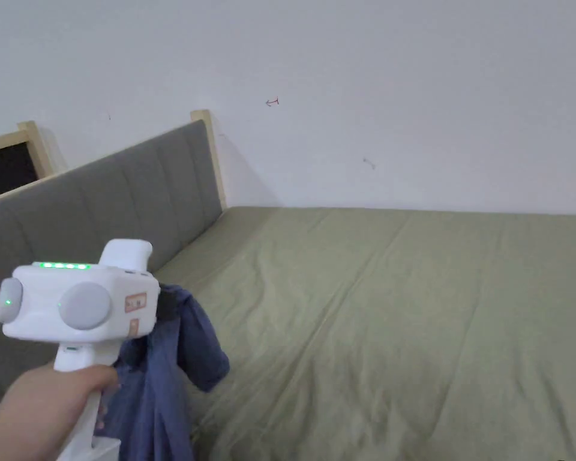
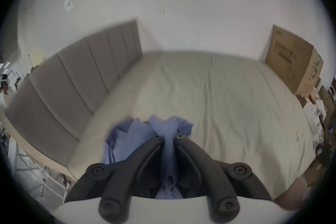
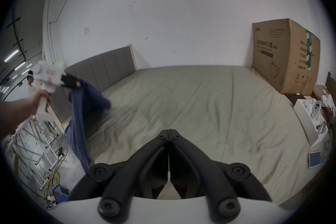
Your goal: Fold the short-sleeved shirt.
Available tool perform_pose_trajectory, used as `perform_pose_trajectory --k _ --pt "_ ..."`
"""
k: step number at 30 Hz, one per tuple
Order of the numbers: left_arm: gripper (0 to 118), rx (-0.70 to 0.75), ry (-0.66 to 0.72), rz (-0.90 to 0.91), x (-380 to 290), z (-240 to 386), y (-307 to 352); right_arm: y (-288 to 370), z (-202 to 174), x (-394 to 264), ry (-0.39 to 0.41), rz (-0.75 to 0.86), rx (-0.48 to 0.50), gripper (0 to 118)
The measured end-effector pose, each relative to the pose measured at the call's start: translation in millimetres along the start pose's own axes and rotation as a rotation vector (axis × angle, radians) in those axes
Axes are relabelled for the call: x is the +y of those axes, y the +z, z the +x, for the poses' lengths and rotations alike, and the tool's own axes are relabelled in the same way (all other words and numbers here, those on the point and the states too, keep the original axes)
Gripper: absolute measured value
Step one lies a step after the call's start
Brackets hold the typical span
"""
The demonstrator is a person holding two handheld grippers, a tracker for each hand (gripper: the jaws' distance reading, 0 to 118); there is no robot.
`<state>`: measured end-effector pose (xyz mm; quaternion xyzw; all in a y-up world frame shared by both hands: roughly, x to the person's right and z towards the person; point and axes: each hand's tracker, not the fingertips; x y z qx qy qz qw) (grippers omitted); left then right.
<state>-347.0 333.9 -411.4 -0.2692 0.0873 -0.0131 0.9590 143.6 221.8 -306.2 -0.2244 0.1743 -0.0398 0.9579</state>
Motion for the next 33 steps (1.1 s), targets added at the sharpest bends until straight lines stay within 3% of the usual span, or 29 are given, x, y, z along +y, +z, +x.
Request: perform_pose_trajectory --k 6,9,12,15,19,22,25,26,27,28,29,33 --pt "4 -0.153 -0.05 0.373 106.2 70.2 107.5 25.3 10.2 10.6 -0.042 0.031 -0.013 0" --pt "4 -0.299 -0.116 0.473 132.5 138.9 140.3 41.1 20.2 15.9 -0.072 0.063 -0.039 0" --pt "4 -0.532 -0.136 0.457 137.1 213.5 150.4 60.2 36.3 18.9 -0.121 0.107 -0.097 0" --pt "4 -0.688 -0.151 0.365 123.7 288.6 142.0 76.7 56.0 17.8 -0.151 0.129 -0.149 0" --pt "4 -0.795 -0.183 0.13 74.6 366.4 84.6 93.3 83.2 8.6 -0.158 0.123 -0.234 0" --pt "4 -0.751 -0.201 -0.16 17.1 399.9 12.1 96.5 101.4 -4.5 -0.168 0.088 -0.277 0" --pt "7 -0.712 -0.111 -0.557 -56.2 401.8 -67.2 93.4 115.1 -19.4 -0.2 0.037 -0.299 0" --pt "12 -0.706 -0.042 -0.67 -79.0 395.5 -86.4 92.1 117.5 -23.9 -0.211 0.024 -0.302 0" --pt "33 -0.676 0.022 -0.75 -102.2 387.6 -101.8 90.3 119.5 -28.9 -0.22 0.014 -0.299 0" --pt "78 -0.635 0.081 -0.773 -122.4 376.3 -112.0 88.4 120.5 -33.4 -0.228 0.004 -0.292 0" --pt "91 -0.618 0.119 -0.812 -135.1 369.2 -121.7 86.4 120.1 -37.2 -0.233 -0.006 -0.289 0" --pt "90 -0.552 0.208 -0.862 -153.8 337.6 -131.4 76.0 114.0 -44.0 -0.239 -0.052 -0.272 0"
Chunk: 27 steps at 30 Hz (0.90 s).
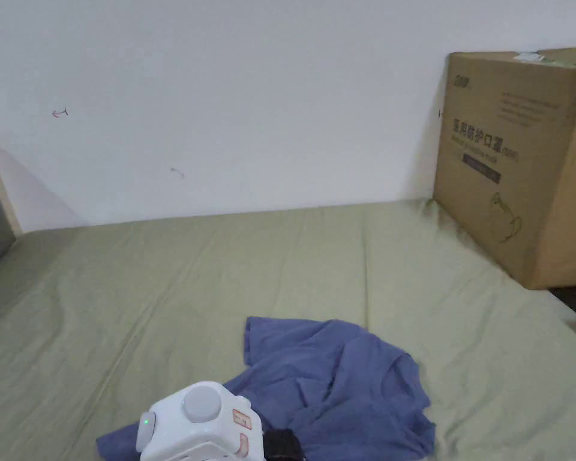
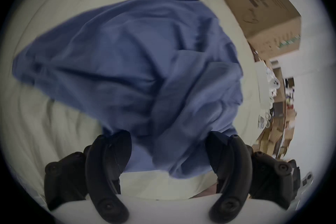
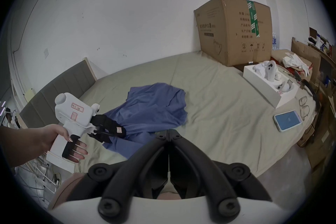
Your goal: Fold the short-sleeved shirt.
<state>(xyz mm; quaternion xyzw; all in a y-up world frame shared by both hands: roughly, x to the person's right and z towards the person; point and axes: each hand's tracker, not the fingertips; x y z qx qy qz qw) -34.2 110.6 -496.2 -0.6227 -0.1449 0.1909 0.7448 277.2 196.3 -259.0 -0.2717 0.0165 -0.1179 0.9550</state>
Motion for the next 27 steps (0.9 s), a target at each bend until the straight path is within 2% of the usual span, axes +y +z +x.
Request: perform_pose_trajectory --k 2,5,8,11,12,15,18,20,22,27 --pt "90 -0.045 0.03 0.006 4.1 -7.5 18.7 -1.8 -5.9 1.8 0.003 -0.005 0.01 0" --pt "91 -0.065 0.018 0.118 1.5 -8.6 74.4 2.2 -18.0 13.5 0.018 0.023 0.027 0" --pt "89 -0.024 -0.071 0.396 -20.7 -7.0 149.1 10.9 -30.1 29.9 0.056 0.086 0.047 0" --pt "84 0.042 -0.196 0.778 -68.7 -8.7 215.9 20.6 -42.3 42.5 0.102 0.17 0.059 0" --pt "74 0.074 -0.247 0.905 -89.6 -10.6 233.3 24.0 -45.7 45.8 0.113 0.207 0.071 0" --pt "1 0.198 -0.312 1.17 -145.5 -19.4 251.4 31.4 -55.8 49.7 0.133 0.304 0.071 0" --pt "0 0.171 -0.315 1.284 -192.2 -34.8 256.1 39.3 -61.4 44.4 0.147 0.431 0.071 0" --pt "0 0.273 -0.269 1.364 -214.4 -39.0 248.6 41.6 -64.9 38.1 0.153 0.483 0.052 0" --pt "0 0.347 -0.211 1.388 -233.5 -44.0 242.5 42.7 -70.2 33.9 0.156 0.484 0.013 0" --pt "0 0.348 -0.179 1.373 -239.3 -56.8 237.1 42.3 -69.7 32.2 0.117 0.469 0.026 0"
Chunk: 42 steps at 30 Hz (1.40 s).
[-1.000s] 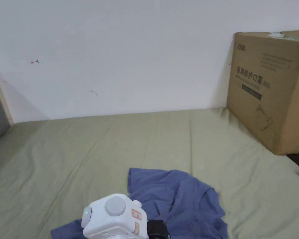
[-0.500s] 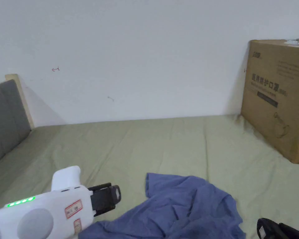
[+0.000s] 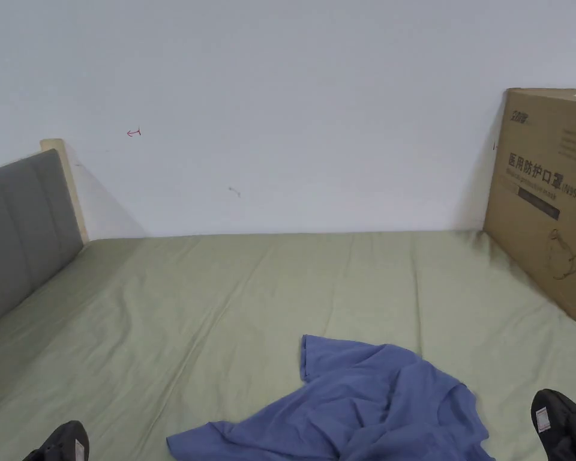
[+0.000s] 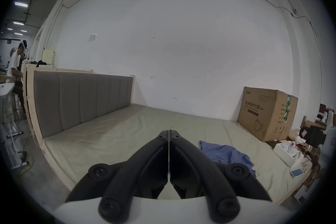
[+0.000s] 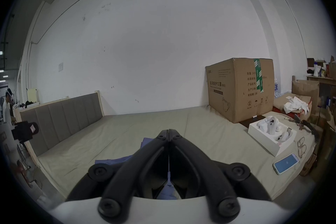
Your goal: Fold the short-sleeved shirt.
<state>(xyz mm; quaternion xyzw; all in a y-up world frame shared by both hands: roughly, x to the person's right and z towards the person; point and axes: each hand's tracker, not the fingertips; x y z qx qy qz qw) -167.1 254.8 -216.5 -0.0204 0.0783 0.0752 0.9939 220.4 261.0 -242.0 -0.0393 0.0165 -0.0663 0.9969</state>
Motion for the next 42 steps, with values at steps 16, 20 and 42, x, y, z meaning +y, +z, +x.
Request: perform_pose_trajectory --k 16,20,42 --pt "100 -0.036 0.162 -1.036 -80.8 -35.7 -316.7 -33.4 2.6 -13.3 -0.008 -0.165 0.096 0" --pt "112 0.033 0.138 -1.073 -131.6 -42.2 -359.2 -48.6 5.5 -30.6 0.025 -0.245 0.096 0" --pt "3 -0.168 0.327 -0.626 -117.6 -19.0 -262.8 -474.0 3.0 -26.7 0.126 -0.908 0.221 46"
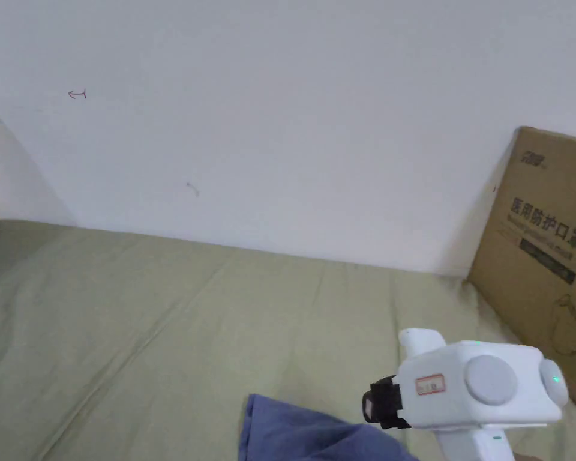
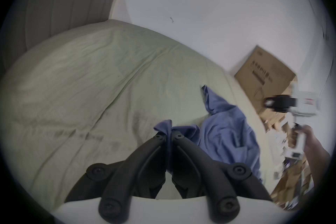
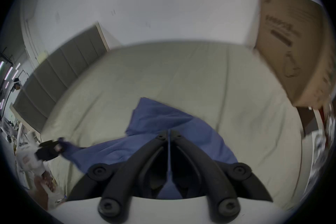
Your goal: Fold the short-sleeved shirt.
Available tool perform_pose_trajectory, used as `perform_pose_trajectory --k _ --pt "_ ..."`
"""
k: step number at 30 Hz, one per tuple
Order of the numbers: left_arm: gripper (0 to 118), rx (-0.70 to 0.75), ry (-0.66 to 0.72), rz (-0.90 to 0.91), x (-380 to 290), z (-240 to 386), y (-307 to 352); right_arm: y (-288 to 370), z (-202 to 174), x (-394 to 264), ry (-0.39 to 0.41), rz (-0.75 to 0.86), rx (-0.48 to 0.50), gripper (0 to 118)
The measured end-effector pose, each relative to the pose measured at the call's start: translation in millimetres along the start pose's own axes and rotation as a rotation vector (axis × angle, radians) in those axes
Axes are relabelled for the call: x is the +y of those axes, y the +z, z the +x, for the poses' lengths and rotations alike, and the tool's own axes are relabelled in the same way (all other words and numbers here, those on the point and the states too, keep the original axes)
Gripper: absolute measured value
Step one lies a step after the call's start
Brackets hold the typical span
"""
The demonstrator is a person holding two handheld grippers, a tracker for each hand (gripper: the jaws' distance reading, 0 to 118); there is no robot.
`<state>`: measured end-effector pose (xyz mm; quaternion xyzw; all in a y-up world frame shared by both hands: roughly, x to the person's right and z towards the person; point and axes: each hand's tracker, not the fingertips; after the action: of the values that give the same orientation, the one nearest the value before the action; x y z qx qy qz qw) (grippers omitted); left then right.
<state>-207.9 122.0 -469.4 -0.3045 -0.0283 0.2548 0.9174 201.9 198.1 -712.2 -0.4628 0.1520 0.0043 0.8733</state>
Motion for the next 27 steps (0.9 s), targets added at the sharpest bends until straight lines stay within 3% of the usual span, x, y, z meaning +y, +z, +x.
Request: perform_pose_trajectory --k 1,2,3,4,8,10,12,13,15,17,20,22,24,27 --pt "3 0.005 0.013 -0.006 -1.3 -3.4 1.2 -27.9 3.5 18.9 -0.009 -0.112 0.002 63" --pt "3 0.005 0.021 -0.01 -6.0 -5.6 -1.9 -51.6 7.6 30.9 -0.023 -0.175 -0.008 63" --pt "3 0.008 0.032 -0.018 -8.8 -9.5 -2.2 -78.2 9.9 37.3 -0.006 -0.248 -0.019 102" --pt "3 0.012 0.04 -0.026 -11.3 -13.7 -2.6 -98.2 10.8 42.1 0.01 -0.27 -0.062 116" --pt "3 0.05 0.06 -0.054 -19.1 -28.8 -3.6 -162.7 12.7 41.1 0.132 -0.372 -0.185 116" --pt "3 0.052 0.075 -0.063 -27.9 -42.1 -5.7 -176.3 13.6 34.0 0.156 -0.422 -0.156 116" --pt "3 0.052 0.074 -0.074 -30.0 -46.1 -7.8 -166.1 15.9 33.2 0.126 -0.388 -0.14 116" --pt "3 0.055 0.066 -0.083 -30.8 -46.5 -9.1 -159.4 16.0 31.4 0.118 -0.37 -0.129 111" --pt "3 0.063 0.051 -0.095 -31.8 -39.3 -8.3 -139.6 11.9 28.5 0.13 -0.329 -0.041 78" --pt "3 0.054 0.058 -0.098 -30.7 -36.7 -2.7 -119.9 2.4 22.8 0.189 -0.283 -0.057 1" --pt "3 0.029 0.035 -0.092 -23.6 -28.2 11.4 -84.5 -0.2 13.2 0.129 -0.244 0.02 1" --pt "3 0.017 0.01 -0.085 -9.4 -17.6 26.2 -45.7 1.2 12.5 0.119 -0.152 0.005 1" --pt "3 -0.001 -0.019 -0.048 15.3 -5.6 46.9 15.8 7.8 16.0 0.105 -0.017 -0.076 1" --pt "3 -0.011 -0.142 0.009 56.9 20.6 77.4 110.4 19.4 17.5 -0.012 0.151 -0.059 1"
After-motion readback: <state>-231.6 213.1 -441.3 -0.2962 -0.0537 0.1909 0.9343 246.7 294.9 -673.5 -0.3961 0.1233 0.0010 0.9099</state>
